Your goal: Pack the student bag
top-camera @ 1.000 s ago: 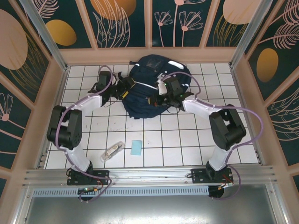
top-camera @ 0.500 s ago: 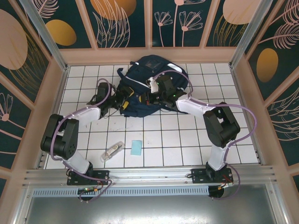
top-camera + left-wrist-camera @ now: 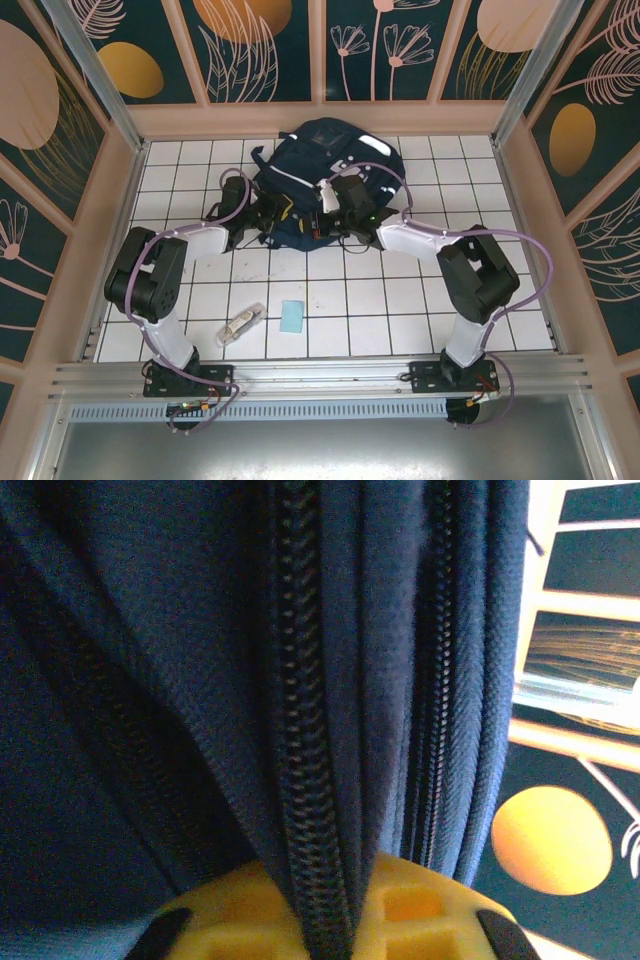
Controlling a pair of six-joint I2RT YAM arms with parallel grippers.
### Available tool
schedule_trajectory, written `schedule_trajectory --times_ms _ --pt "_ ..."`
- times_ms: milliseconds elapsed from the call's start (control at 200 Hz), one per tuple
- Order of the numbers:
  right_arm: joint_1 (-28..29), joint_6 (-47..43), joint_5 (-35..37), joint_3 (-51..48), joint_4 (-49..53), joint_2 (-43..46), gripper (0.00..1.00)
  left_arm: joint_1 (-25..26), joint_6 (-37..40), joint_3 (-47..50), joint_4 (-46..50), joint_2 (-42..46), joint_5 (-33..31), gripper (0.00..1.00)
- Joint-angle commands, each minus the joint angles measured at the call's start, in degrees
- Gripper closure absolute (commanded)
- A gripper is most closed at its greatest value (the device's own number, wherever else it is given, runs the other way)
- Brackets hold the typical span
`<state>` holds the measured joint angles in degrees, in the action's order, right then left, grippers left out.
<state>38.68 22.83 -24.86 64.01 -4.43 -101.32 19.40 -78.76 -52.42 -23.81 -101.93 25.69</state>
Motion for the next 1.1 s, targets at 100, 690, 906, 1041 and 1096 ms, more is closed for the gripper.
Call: schedule_trajectory --times_ms 100,690,906,1041,1096 --pt "-0.8 -2.9 8.4 -4.7 8.0 6.6 1.0 -0.3 1.2 -1.5 -5.2 1.0 -1.4 1.0" --pt "-27.4 -11.7 16.5 -7.6 9.1 6.3 1.0 -0.4 3.6 -1.4 -1.4 5.7 0.3 1.0" --pt "-31.5 -9.5 10.5 -4.1 7.5 3.7 1.0 -0.3 5.6 -1.6 1.4 7.3 0.4 0.92" --pt "-31.4 -6.9 4.3 -6.5 5.5 6.2 0.96 -0.1 7.5 -2.6 2.8 8.5 0.6 0.61" --pt "-31.3 -5.9 3.2 -7.9 5.0 8.0 0.91 0.0 8.4 -2.8 3.6 9.3 0.1 0.49"
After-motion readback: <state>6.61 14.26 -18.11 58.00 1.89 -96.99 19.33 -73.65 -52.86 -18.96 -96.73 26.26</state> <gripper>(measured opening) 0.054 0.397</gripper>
